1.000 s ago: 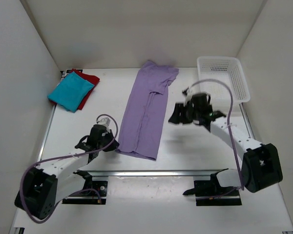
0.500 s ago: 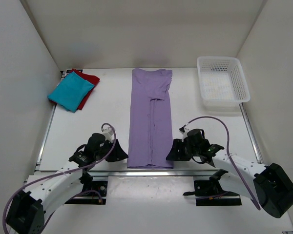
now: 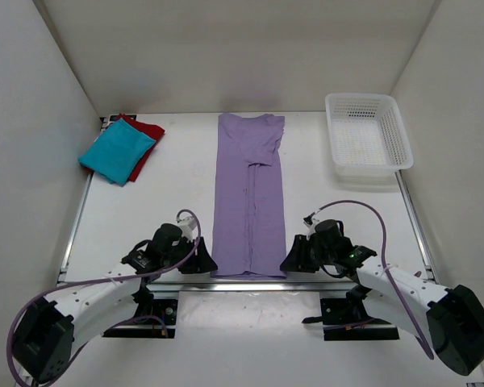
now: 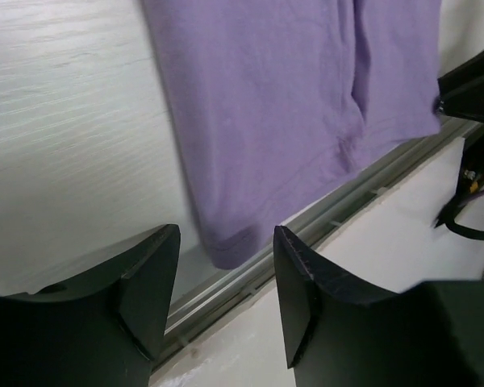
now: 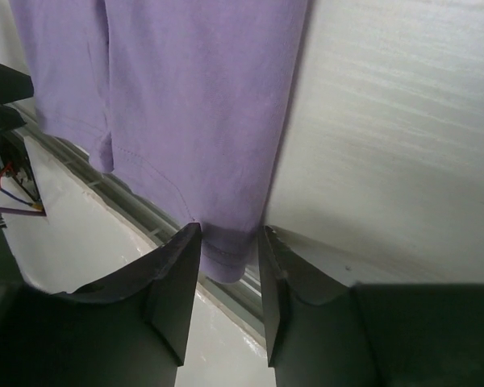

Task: Fold and stack the t-shirts
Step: Grab the bottom of the folded rectangular tshirt with both arms, then fold the folded rectangular tshirt in 1/3 of the way

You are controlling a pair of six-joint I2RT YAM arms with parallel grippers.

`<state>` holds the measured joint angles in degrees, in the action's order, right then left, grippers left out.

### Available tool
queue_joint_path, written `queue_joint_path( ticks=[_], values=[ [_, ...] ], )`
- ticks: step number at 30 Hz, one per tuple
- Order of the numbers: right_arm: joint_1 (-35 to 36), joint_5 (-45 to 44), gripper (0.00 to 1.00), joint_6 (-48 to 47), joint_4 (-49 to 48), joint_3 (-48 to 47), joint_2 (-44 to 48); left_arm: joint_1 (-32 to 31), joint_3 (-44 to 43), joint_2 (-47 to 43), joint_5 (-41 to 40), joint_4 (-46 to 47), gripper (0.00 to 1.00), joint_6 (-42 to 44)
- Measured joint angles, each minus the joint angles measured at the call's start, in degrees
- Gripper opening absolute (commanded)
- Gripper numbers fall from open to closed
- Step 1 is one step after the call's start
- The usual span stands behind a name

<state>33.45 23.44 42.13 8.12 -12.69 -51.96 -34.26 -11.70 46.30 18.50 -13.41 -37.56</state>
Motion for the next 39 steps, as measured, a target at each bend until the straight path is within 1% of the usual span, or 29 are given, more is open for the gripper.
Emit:
queue_joint_path(
  ticks=[2,3,4,5,6,7,8,9,11,14,16,19,21,23,27,31,34,39],
  values=[
    [0.39,0.09,0.29,0.33,-0.07,0.02,-0.55,-1.46,0.07,1.53,0.13,1.81,0.6,-0.72],
    [0.63,0.15,0.3,0.39,-0.07,0.04,-0.76,-2.08,0.07,2.45,0.24,2.86,0.59,-1.05],
    [0.74,0.22,0.3,0.59,-0.09,0.04,-0.92,-2.45,0.07,3.08,0.35,3.8,0.54,-1.31],
    [1.01,0.2,0.28,0.81,-0.13,0.04,-1.01,-2.69,0.07,3.82,0.44,4.52,0.44,-1.42],
    [1.42,0.13,0.18,1.01,-0.22,0.04,-1.07,-2.86,0.07,4.42,0.5,4.94,0.32,-1.55],
    [1.84,0.07,0.08,1.05,-0.26,0.04,-1.09,-2.99,0.11,4.81,0.37,4.85,0.25,-1.79],
    [2.43,-0.26,0.04,1.22,-0.22,0.09,-1.11,-3.02,0.17,5.14,0.33,4.57,0.16,-1.73],
    [2.99,-0.46,0.0,1.6,-0.26,0.28,-1.11,-3.06,0.22,5.31,0.35,4.26,0.08,-1.77],
    [4.02,-0.66,0.0,2.14,-0.28,0.61,-1.07,-3.28,0.22,5.22,0.33,3.91,0.0,-1.81],
    [7.08,-1.92,0.0,3.37,0.44,0.92,0.09,-4.31,0.22,3.87,0.5,2.36,0.0,-1.95],
    [10.62,-3.13,0.0,4.94,2.38,1.16,2.95,-4.87,0.22,1.6,0.87,0.07,0.0,-2.16],
    [14.19,-3.78,0.0,6.93,5.97,1.25,8.55,-4.31,0.55,-5.27,2.73,-4.57,0.0,-2.97],
    [12.9,-3.43,0.0,7.17,8.22,0.85,11.08,-2.95,0.13,-8.79,3.91,-6.8,0.0,-3.39],
    [8.48,-2.54,0.0,5.79,10.32,-0.39,11.58,-2.01,-1.97,-8.59,4.7,-8.48,0.0,-3.45],
    [-1.77,-1.29,0.0,-0.42,12.46,-7.91,6.67,0.2,-9.42,-1.68,5.4,-8.61,0.0,-2.29],
    [-11.21,1.05,0.0,-7.82,10.45,-17.73,-3.52,6.95,-16.76,6.49,5.55,-5.95,0.0,-0.68],
    [-14.93,1.36,0.0,-11.89,8.44,-24.06,-10.93,10.08,-21.38,12.33,4.24,-2.64,0.0,-0.35],
    [-18.86,2.4,0.0,-16.09,4.76,-35.6,-25.38,11.78,-31.89,26.45,1.44,3.19,0.0,-0.39]
  ],
)
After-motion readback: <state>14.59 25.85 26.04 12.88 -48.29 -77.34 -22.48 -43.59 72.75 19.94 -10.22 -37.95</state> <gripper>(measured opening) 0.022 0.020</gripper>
